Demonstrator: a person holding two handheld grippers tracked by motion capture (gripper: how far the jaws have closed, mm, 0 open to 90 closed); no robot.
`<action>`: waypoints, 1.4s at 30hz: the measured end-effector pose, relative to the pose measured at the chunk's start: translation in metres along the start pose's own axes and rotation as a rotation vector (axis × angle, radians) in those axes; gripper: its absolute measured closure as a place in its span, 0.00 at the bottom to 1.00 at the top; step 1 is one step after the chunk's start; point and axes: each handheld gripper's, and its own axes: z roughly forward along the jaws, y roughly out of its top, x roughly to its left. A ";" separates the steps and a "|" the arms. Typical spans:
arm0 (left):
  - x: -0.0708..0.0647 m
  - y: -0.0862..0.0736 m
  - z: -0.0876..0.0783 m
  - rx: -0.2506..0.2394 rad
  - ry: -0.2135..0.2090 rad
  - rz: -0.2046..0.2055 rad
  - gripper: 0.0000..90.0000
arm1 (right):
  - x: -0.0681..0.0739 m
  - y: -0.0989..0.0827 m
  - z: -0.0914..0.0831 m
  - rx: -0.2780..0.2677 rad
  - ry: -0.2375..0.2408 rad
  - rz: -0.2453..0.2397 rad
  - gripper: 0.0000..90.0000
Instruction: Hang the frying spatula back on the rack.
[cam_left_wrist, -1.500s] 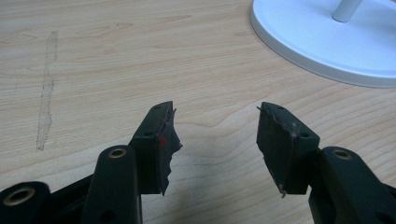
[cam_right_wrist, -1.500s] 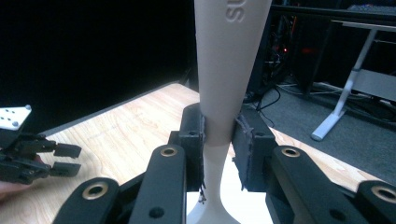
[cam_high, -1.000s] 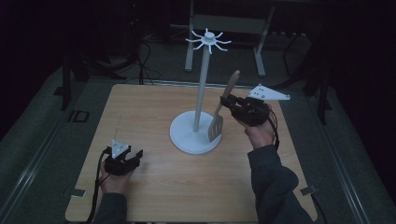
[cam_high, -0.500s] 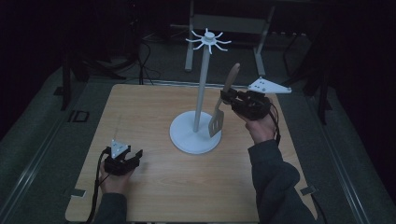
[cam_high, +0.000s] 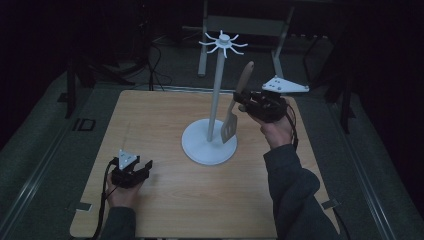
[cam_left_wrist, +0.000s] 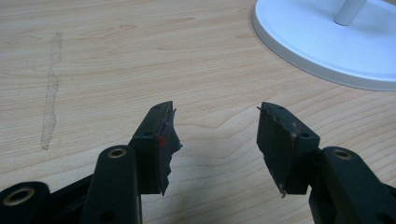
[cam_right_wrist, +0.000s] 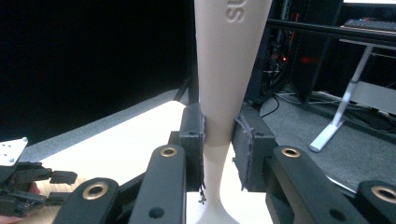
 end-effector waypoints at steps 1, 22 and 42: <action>0.000 0.000 0.000 -0.001 0.000 -0.001 0.52 | 0.000 0.001 0.000 0.003 -0.001 0.002 0.83; 0.001 0.000 0.000 -0.001 0.001 -0.002 0.52 | -0.004 0.019 0.009 0.055 -0.003 0.008 0.83; 0.001 0.000 -0.001 -0.006 0.003 -0.009 0.52 | -0.003 0.031 0.018 0.085 -0.018 -0.005 0.83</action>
